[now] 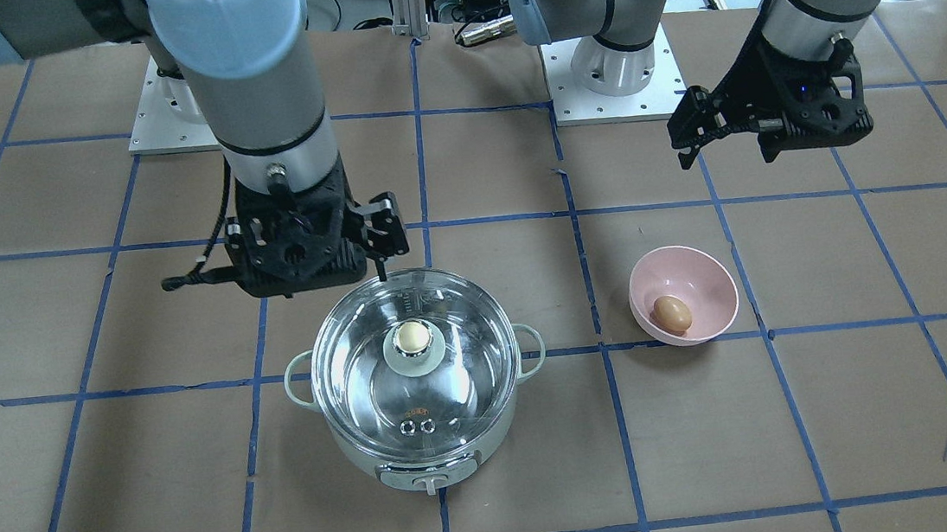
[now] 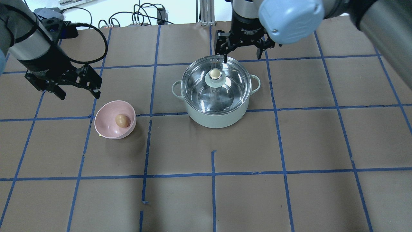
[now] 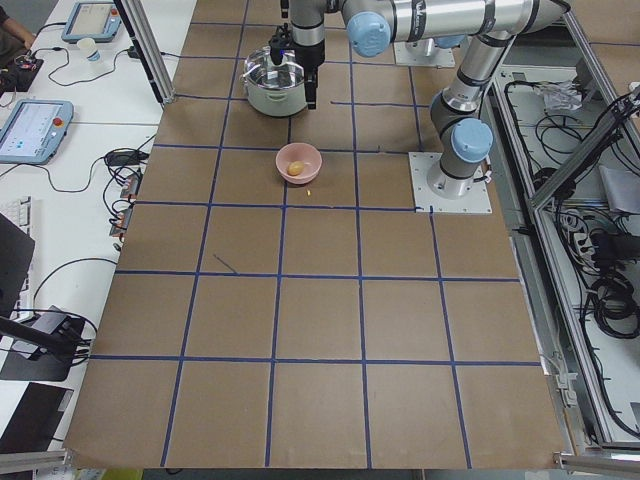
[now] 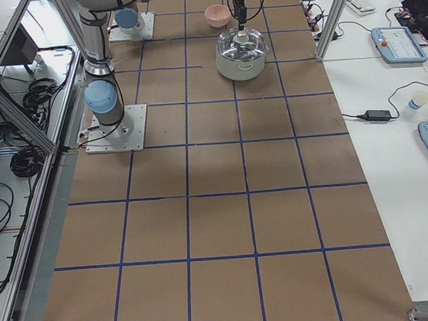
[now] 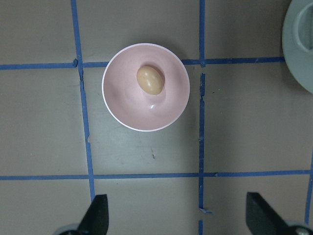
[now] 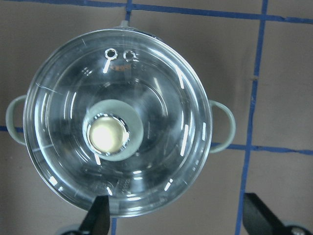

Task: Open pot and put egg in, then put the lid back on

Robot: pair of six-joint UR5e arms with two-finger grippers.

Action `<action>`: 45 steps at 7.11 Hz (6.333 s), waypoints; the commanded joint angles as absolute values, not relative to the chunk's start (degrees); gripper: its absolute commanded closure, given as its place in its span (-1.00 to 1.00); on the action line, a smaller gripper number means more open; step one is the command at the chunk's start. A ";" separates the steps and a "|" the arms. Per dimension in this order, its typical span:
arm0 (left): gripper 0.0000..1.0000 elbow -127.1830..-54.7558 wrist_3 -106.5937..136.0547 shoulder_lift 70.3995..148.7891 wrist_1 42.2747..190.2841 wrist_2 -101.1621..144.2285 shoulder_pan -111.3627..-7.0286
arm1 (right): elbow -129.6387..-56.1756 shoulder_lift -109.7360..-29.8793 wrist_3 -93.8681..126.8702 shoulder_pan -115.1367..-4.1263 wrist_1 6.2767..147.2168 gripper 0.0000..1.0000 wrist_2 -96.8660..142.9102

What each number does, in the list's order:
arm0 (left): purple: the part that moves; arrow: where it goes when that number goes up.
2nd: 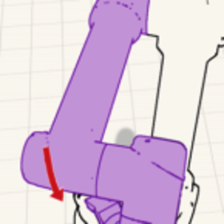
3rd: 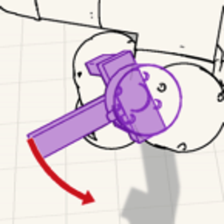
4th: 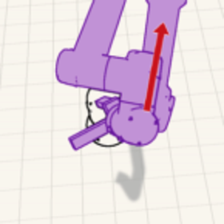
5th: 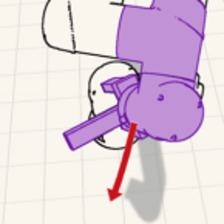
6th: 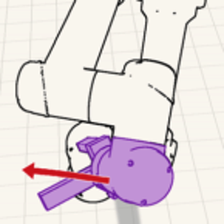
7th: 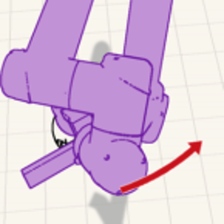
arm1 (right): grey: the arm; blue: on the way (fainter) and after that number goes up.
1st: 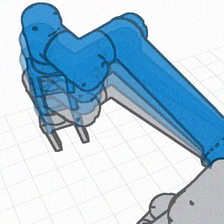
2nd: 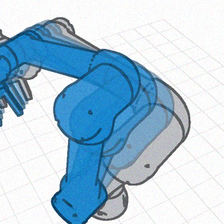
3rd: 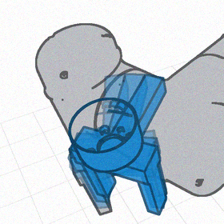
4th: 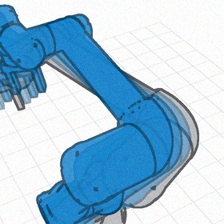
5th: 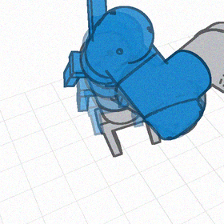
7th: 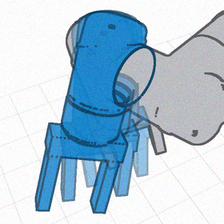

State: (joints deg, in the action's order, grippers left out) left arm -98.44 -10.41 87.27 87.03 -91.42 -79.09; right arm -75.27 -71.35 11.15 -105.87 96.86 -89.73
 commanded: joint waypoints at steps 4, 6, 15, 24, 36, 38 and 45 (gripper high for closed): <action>-1.00 -108.45 -6.80 90.96 69.70 -91.67 -76.56 | -79.08 -63.81 17.05 -108.98 108.35 -0.87 -89.30; -1.00 -108.72 1.19 93.15 65.93 -91.50 -76.46 | -79.98 -63.63 17.05 -108.98 110.30 -0.73 -89.30; -1.00 -108.98 41.20 99.40 57.49 -91.49 -79.98 | -76.57 -72.56 14.59 -107.07 102.28 0.93 -89.12; -1.00 -117.42 37.28 100.63 44.65 -92.02 -79.28 | -88.51 -91.93 -4.04 -86.66 88.77 0.95 -88.50; -1.00 -120.41 20.66 100.98 44.65 -91.58 -78.75 | -88.59 -92.02 -4.04 -86.66 88.77 0.94 -88.51; -1.00 -120.23 20.48 100.99 44.65 -91.50 -78.31 | -88.59 -92.02 -4.04 -86.66 88.68 0.94 -88.42; -1.00 -119.62 17.84 103.71 41.22 -87.01 -76.20 | -88.59 -92.02 -4.04 -86.66 88.68 0.94 -88.42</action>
State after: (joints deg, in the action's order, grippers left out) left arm -119.46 17.70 103.46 41.94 -87.14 -76.24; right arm -88.59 -92.02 -4.04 -86.66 88.68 -88.42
